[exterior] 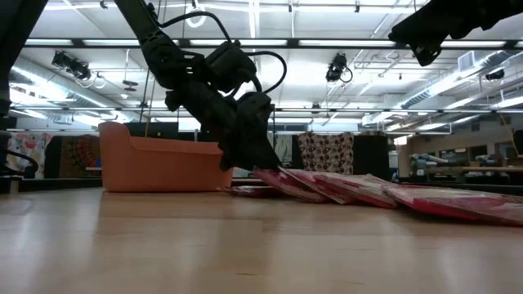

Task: Sort popcorn bags into baskets
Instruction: Put the red popcorn pack into the orange bin

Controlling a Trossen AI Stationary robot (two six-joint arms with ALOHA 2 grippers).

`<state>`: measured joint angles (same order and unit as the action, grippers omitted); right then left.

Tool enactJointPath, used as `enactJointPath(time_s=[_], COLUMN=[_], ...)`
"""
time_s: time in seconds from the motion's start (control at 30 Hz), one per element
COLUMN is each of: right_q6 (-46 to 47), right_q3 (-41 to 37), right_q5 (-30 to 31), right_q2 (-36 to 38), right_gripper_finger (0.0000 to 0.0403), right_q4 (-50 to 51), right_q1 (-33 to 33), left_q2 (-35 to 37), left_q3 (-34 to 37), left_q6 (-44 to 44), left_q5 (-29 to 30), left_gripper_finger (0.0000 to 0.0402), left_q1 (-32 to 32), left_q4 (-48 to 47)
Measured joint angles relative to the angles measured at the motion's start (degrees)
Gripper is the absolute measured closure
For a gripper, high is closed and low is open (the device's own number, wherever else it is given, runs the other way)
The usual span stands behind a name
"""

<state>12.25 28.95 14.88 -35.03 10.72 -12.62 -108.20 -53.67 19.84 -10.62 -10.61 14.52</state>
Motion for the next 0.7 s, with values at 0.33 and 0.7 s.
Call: enactJointPath(time_s=[0.33,0.7], right_q6=[0.00,0.00], right_q3=[0.00,0.00], right_q5=[-0.01,-0.03], right_q2=[-0.26,-0.26], right_gripper_finger=[0.0341,0.0341], right_q4=[-0.85,-1.29], right_q1=[0.00,0.00], left_q2=[0.96,16.73], left_q3=[0.02,-0.96], left_q6=[-5.18,-6.01], left_q5=[-0.27,-1.50], left_gripper_finger=[0.0392,0.0398], left_q1=[0.87,-0.90], left_q4=[0.63,-14.97])
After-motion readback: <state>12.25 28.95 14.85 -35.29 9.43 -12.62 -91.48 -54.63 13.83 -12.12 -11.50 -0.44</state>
